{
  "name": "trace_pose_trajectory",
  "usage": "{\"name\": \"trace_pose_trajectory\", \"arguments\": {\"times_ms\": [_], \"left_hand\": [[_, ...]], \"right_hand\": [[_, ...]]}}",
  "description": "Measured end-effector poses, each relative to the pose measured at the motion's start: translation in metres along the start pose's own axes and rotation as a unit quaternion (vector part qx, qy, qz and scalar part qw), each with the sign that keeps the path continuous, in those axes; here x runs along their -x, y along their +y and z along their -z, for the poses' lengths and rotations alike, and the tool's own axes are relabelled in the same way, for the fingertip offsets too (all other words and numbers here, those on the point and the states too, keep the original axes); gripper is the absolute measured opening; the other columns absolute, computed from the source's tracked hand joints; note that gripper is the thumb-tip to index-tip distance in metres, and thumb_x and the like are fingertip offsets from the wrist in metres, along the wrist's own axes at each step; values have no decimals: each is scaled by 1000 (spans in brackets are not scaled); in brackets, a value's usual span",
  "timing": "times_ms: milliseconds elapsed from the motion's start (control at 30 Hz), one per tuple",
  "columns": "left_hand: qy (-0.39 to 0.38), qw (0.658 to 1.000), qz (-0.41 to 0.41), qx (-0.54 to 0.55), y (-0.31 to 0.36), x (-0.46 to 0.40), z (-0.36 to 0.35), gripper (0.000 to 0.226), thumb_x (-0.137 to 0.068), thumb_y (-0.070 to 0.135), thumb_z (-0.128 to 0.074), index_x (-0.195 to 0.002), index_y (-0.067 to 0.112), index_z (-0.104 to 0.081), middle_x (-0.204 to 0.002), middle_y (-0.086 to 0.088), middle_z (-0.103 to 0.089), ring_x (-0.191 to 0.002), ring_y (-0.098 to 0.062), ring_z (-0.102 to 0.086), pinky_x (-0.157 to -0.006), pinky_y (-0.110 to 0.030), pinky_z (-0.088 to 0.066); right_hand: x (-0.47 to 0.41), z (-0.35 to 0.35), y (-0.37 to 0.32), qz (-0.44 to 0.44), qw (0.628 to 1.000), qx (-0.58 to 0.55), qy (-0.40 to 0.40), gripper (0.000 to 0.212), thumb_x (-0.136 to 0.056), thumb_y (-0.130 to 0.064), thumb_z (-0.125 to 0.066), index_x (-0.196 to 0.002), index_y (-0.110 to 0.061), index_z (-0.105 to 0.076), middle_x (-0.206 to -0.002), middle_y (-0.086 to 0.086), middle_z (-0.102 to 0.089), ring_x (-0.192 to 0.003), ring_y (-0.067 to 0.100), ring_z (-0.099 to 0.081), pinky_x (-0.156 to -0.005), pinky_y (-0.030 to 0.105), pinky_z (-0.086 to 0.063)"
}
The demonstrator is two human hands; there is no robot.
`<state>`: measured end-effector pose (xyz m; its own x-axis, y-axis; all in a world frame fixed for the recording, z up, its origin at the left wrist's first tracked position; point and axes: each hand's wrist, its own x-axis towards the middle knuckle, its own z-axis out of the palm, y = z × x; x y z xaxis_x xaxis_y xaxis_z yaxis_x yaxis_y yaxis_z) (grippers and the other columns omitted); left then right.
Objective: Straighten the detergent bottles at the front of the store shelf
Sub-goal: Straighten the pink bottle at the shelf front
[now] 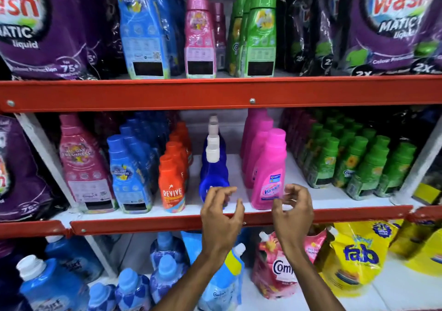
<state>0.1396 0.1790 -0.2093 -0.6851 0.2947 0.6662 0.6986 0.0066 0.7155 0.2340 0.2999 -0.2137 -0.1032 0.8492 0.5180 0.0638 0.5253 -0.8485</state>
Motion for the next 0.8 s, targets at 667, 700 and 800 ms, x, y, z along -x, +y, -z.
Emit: {"name": "trace_pose_trajectory", "arguments": {"times_ms": [667, 700, 800], "left_hand": [[-87, 991, 97, -37, 3, -2, -64, 33, -83, 17, -76, -114, 19, -66, -103, 3, -78, -86, -9, -74, -82, -37, -63], [-86, 991, 96, -38, 1, -2, -65, 33, -83, 18, -76, -114, 19, -65, -102, 2, -78, -86, -10, -74, -82, -38, -63], [-84, 991, 98, -42, 1, -1, -66, 33, -83, 17, -76, -115, 18, -66, -103, 2, -78, -86, -11, -74, -82, -38, -63]], "right_hand": [[-50, 23, 31, -42, 962, 27, -269, 37, -85, -5, -73, -121, -11, -66, -100, -7, -72, -76, -24, -63, -70, 0, -49], [-50, 23, 32, -42, 962, 27, -269, 36, -85, -6, -74, -120, -12, -66, -99, -8, -72, -76, -25, -62, -70, 0, -49], [-50, 23, 32, -45, 962, 26, -269, 35, -85, -7, -75, -118, -12, -67, -97, -10, -72, -77, -24, -63, -72, 2, -52]]}}
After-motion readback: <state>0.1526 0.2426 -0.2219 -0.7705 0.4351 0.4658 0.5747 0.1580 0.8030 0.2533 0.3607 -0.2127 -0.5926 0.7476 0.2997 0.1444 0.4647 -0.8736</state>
